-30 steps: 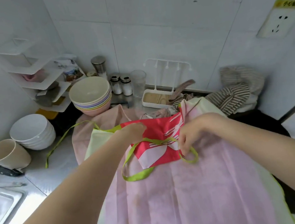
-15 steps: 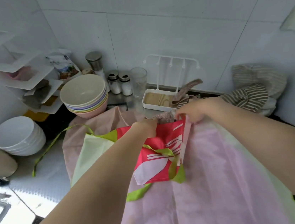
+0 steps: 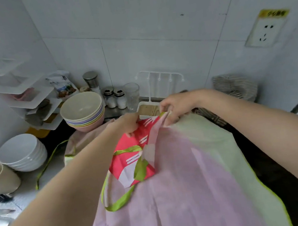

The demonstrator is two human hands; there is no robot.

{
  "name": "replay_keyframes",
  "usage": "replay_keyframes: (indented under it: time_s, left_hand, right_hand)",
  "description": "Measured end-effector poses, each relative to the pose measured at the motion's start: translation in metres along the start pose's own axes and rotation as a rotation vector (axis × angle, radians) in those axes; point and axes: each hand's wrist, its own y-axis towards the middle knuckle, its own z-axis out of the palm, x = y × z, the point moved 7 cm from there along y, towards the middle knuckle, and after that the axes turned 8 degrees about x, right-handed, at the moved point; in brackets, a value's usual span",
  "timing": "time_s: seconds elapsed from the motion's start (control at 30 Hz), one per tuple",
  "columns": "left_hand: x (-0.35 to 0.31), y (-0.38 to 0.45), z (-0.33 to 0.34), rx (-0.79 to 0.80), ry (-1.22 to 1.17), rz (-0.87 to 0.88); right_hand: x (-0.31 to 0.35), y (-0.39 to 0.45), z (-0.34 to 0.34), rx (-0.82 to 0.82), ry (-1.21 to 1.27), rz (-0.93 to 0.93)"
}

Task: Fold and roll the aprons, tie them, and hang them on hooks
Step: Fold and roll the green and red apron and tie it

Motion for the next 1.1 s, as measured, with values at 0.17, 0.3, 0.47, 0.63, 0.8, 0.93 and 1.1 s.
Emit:
replay_keyframes:
  time_s: [0.17, 0.3, 0.47, 0.63, 0.8, 0.93, 1.1]
  left_hand:
    - [0.008, -0.035, -0.009, 0.016, 0.019, -0.027]
    - [0.01, -0.058, -0.017, -0.009, 0.061, 0.028]
    - [-0.007, -0.086, -0.019, -0.009, 0.119, 0.113]
    - [0.006, -0.104, -0.016, 0.057, 0.26, 0.122]
    - [0.016, -0.111, -0.029, -0.005, 0.235, 0.162]
    - [0.02, -0.119, -0.036, -0.02, 0.229, 0.196]
    - [0.028, -0.128, -0.033, 0.09, -0.036, 0.152]
  right_hand:
    - [0.037, -0.047, 0.013, 0.277, 0.216, 0.07]
    - [0.054, -0.071, 0.001, 0.119, -0.107, 0.237]
    - [0.09, -0.083, -0.012, -0.399, -0.817, 0.214]
    - [0.092, -0.095, -0.004, -0.473, -0.614, 0.135]
    - [0.058, -0.083, 0.033, -0.031, -0.405, 0.311]
    - [0.056, -0.082, 0.018, -0.354, -0.485, 0.273]
    - [0.099, -0.127, -0.022, -0.783, -0.759, 0.059]
